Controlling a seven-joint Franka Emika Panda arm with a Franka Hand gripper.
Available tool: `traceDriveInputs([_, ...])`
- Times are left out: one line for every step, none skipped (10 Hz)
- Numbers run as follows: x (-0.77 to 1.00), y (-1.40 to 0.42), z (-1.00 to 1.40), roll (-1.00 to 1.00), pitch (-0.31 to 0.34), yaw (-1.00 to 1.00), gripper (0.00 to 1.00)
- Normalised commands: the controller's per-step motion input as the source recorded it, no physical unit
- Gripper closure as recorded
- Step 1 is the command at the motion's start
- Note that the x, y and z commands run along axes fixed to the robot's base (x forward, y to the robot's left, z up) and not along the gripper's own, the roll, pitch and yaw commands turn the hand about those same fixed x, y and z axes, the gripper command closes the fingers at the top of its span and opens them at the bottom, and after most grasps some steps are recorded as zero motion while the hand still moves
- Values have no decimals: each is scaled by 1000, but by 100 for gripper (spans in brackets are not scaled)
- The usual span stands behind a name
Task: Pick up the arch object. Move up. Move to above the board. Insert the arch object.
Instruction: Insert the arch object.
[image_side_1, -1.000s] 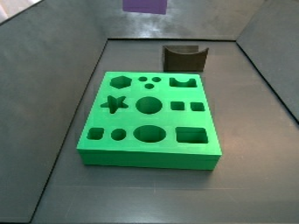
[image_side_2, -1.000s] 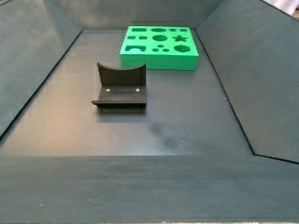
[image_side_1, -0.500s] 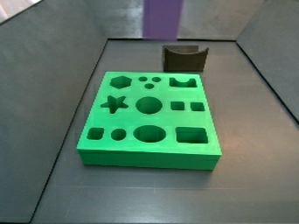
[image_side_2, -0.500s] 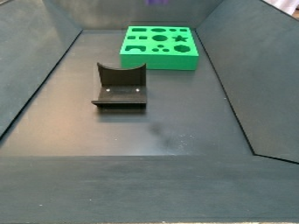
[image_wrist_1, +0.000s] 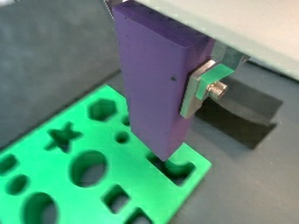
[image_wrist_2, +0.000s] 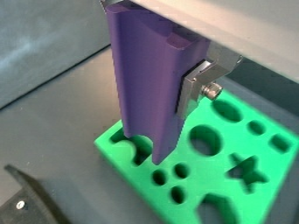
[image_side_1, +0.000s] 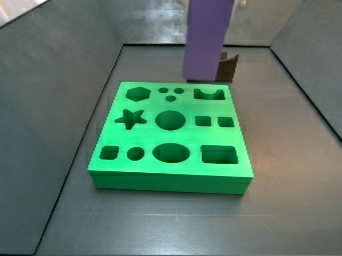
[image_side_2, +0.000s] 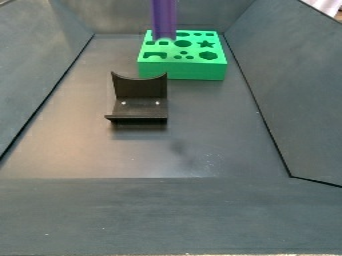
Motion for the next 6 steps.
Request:
traceDriveInputs([0,29,0,-13,0,0,100])
traceDriveInputs([374,0,-343,0,0,49,100])
traceDriveInputs([826,0,-600,44,-17,86,100])
traceDriveInputs([803,63,-640,103,0,163,100])
traceDriveInputs([94,-43,-200,67,-77,0,100])
traceDriveInputs([31,0,0,0,0,0,100])
